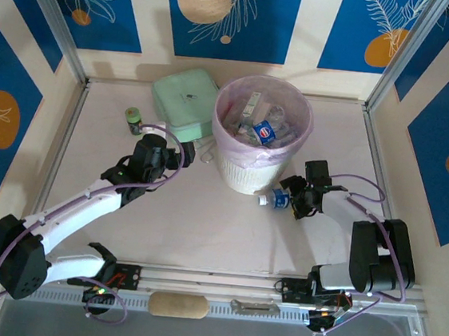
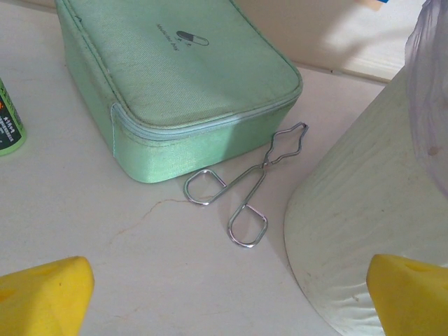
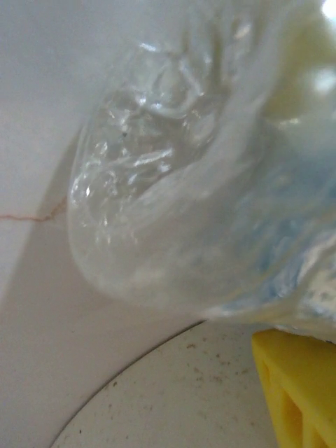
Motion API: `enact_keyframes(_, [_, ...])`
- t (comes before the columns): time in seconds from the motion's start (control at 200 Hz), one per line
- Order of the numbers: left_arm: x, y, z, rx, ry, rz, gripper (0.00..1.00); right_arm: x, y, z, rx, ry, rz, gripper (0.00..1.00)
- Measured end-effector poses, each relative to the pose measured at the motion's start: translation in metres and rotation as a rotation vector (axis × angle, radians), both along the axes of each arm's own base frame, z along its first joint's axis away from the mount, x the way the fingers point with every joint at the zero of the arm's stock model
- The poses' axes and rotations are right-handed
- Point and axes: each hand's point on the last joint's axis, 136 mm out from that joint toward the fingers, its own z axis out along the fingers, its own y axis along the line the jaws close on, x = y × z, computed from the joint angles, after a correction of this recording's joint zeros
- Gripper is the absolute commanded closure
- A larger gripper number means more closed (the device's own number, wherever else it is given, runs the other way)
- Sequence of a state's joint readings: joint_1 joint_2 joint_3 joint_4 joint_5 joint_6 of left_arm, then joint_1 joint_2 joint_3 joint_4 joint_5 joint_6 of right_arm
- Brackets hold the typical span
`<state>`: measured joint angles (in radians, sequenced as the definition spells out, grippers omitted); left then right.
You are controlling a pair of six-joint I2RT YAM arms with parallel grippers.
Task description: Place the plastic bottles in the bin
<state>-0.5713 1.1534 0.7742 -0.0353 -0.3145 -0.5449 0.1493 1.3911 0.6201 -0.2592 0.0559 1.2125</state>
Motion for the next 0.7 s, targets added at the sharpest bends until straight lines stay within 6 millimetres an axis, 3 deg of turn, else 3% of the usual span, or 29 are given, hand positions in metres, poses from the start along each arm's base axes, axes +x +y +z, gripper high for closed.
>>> enact_keyframes(0.215, [0.000, 0.000, 0.000, 0.000, 0.000, 0.000, 0.00, -0.003, -0.002, -0.002, -0.011, 0.015, -0.001, 0.33])
enact_keyframes(0.325, [0.000, 0.000, 0.000, 0.000, 0.000, 0.000, 0.00, -0.002, -0.002, -0.001, -0.012, 0.007, 0.004, 0.49])
enact_keyframes(0.43, [0.000, 0.000, 0.000, -0.001, 0.000, 0.000, 0.00, 0.011, -0.001, 0.003, -0.010, -0.048, 0.005, 0.49])
enact_keyframes(0.605, [0.000, 0.000, 0.000, 0.000, 0.000, 0.001, 0.00, 0.014, -0.005, 0.007, -0.020, -0.071, 0.007, 0.49])
enact_keyframes(0.7, [0.001, 0.002, 0.000, 0.000, 0.000, 0.006, 0.00, 0.014, -0.014, 0.020, -0.036, -0.102, -0.001, 0.49])
